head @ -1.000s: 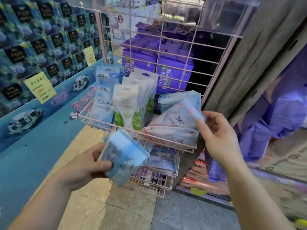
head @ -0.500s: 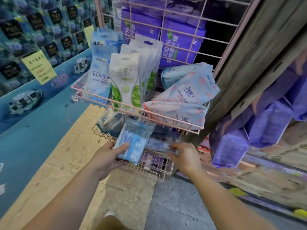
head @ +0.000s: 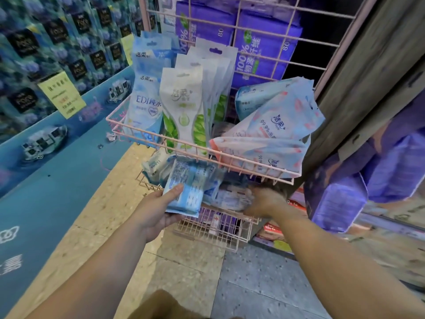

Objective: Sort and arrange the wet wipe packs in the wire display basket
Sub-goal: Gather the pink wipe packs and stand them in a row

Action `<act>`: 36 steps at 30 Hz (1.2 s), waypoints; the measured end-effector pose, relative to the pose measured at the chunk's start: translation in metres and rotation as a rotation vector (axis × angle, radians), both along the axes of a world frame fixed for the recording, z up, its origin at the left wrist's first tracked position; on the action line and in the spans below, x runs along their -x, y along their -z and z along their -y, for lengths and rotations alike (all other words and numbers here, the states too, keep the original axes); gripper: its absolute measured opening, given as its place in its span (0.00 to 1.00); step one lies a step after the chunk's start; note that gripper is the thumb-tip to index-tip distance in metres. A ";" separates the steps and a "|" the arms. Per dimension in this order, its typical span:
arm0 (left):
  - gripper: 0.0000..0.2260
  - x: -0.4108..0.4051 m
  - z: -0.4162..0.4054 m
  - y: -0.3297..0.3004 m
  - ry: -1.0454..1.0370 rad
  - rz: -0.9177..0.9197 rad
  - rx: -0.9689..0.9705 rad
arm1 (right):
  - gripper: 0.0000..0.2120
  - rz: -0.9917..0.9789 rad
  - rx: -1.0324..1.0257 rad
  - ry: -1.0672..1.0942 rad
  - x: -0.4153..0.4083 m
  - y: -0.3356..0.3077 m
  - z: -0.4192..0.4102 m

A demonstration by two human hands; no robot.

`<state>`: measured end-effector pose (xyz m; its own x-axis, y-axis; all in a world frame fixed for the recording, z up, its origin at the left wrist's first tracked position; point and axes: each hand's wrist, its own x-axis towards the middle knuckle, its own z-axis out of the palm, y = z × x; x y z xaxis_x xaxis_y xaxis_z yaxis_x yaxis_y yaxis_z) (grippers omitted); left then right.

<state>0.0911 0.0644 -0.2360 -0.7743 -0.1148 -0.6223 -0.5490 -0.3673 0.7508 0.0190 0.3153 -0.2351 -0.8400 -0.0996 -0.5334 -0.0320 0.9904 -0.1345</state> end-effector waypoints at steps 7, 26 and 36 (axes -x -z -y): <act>0.18 0.002 0.004 -0.001 -0.004 -0.016 0.009 | 0.30 -0.166 0.501 0.359 -0.036 -0.008 -0.028; 0.22 0.011 -0.101 -0.010 0.047 0.017 0.203 | 0.33 -0.063 0.937 0.589 -0.126 -0.024 -0.095; 0.24 -0.001 -0.095 0.000 0.187 -0.058 0.239 | 0.36 0.042 0.904 0.509 -0.128 -0.032 -0.092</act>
